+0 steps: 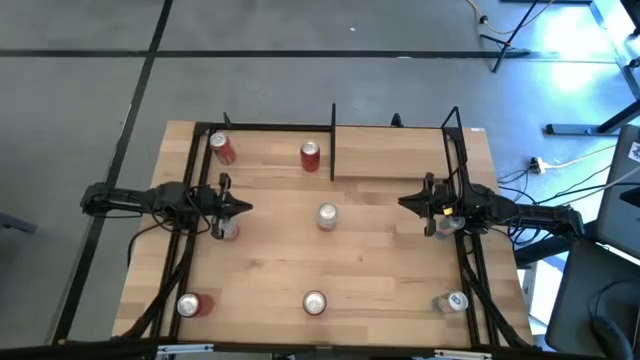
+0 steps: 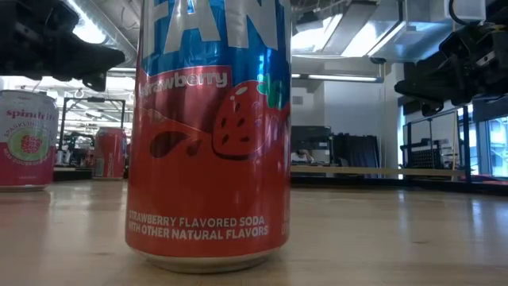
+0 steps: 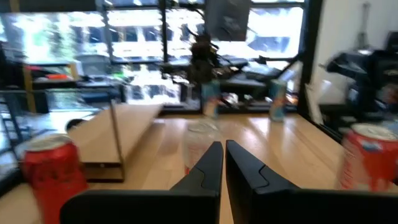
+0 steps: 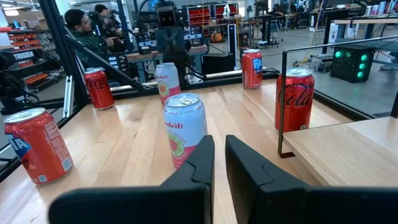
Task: Place canned beverage on shelf
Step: Put the right pink white soda can on the shelf
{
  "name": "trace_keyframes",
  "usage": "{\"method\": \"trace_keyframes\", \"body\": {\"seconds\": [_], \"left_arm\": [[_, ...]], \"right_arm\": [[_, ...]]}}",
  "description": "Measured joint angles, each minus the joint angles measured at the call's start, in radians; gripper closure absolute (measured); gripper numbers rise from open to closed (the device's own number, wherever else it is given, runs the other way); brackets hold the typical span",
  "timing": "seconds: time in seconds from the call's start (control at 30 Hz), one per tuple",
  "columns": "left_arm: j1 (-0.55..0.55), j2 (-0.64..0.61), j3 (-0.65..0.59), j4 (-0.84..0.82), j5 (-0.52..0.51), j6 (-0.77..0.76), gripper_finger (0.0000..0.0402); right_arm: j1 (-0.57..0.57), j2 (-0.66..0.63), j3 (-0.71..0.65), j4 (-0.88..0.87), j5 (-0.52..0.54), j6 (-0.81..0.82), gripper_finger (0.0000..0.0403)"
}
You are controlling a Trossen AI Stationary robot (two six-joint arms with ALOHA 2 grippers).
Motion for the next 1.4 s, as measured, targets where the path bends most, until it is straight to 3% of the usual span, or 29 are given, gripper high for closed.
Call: {"method": "trace_keyframes", "body": {"seconds": [0.1, 0.5, 0.7, 0.9, 1.07, 1.4], "left_arm": [[0.0, 0.0, 0.0, 0.078, -0.047, 0.004, 0.0401], [0.0, 0.001, 0.0, 0.377, -0.067, 0.03, 0.0401], [0.0, 0.086, 0.0, 0.552, -0.056, 0.069, 0.0401], [0.0, 0.247, 0.0, 0.689, -0.054, 0.162, 0.0401], [0.0, 0.38, 0.004, 0.797, -0.042, 0.166, 0.0401], [0.0, 0.568, 0.078, 0.816, -0.031, 0.138, 0.0401]], "right_arm": [[0.0, 0.0, 0.0, 0.0, 0.0, 0.0, 0.0375], [0.0, 0.001, 0.0, 0.095, 0.014, 0.001, 0.0375], [0.0, 0.022, 0.016, 0.161, 0.078, -0.002, 0.0375], [0.0, 0.15, 0.097, 0.161, 0.086, 0.002, 0.0375], [0.0, 0.341, 0.191, 0.167, 0.101, -0.028, 0.0375], [0.0, 0.693, 0.405, 0.22, 0.098, -0.084, 0.0375]]}}
